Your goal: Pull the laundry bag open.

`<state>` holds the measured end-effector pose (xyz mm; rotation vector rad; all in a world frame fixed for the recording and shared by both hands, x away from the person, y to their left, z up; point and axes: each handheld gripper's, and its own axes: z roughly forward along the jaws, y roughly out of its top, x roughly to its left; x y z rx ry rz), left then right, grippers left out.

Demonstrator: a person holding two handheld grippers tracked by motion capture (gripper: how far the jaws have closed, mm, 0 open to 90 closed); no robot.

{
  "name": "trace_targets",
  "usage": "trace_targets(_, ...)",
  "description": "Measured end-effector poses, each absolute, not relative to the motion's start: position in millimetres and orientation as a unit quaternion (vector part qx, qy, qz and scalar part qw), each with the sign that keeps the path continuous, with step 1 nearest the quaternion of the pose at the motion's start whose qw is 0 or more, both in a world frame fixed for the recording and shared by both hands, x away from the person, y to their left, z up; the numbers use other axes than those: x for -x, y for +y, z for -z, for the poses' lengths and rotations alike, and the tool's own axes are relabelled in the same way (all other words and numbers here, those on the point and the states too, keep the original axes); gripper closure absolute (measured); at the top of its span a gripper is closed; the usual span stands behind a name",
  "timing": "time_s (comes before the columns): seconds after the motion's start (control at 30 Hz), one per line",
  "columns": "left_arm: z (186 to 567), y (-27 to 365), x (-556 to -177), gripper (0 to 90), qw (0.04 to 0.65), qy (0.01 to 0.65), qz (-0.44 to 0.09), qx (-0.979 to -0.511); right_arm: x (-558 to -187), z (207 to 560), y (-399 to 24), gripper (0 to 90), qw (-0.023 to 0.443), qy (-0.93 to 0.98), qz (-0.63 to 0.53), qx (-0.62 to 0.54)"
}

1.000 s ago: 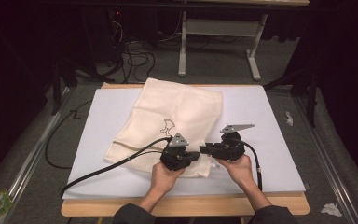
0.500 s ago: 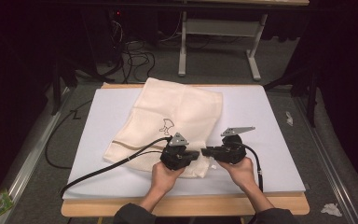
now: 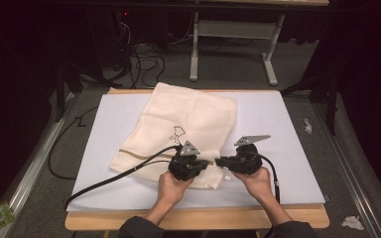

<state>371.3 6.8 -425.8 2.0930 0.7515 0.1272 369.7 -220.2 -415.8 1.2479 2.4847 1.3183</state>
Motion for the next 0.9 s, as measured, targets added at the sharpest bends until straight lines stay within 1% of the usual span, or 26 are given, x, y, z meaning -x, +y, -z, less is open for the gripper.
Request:
trace_targets(0.17, 426, 9, -372, 87.4, 0.437, 0.304, -0.053, -0.845, -370, 417, -221, 86.6, 0.03, 0.811, -0.423, -0.404)
trace_targets(0.27, 423, 12, -372, 87.4, 0.432, 0.306, -0.066, -0.846, -370, 416, -223, 86.7, 0.038, 0.811, -0.419, -0.407)
trace_targets(0.43, 420, 20, -374, 87.4, 0.434, 0.312, -0.064, -0.842, -370, 415, -230, 86.7, 0.042, 0.81, -0.416, -0.411)
trace_targets(0.9, 419, 31, -377, 87.4, 0.438, 0.319, -0.07, -0.838, -371, 415, -231, 86.7, 0.052, 0.811, -0.413, -0.41)
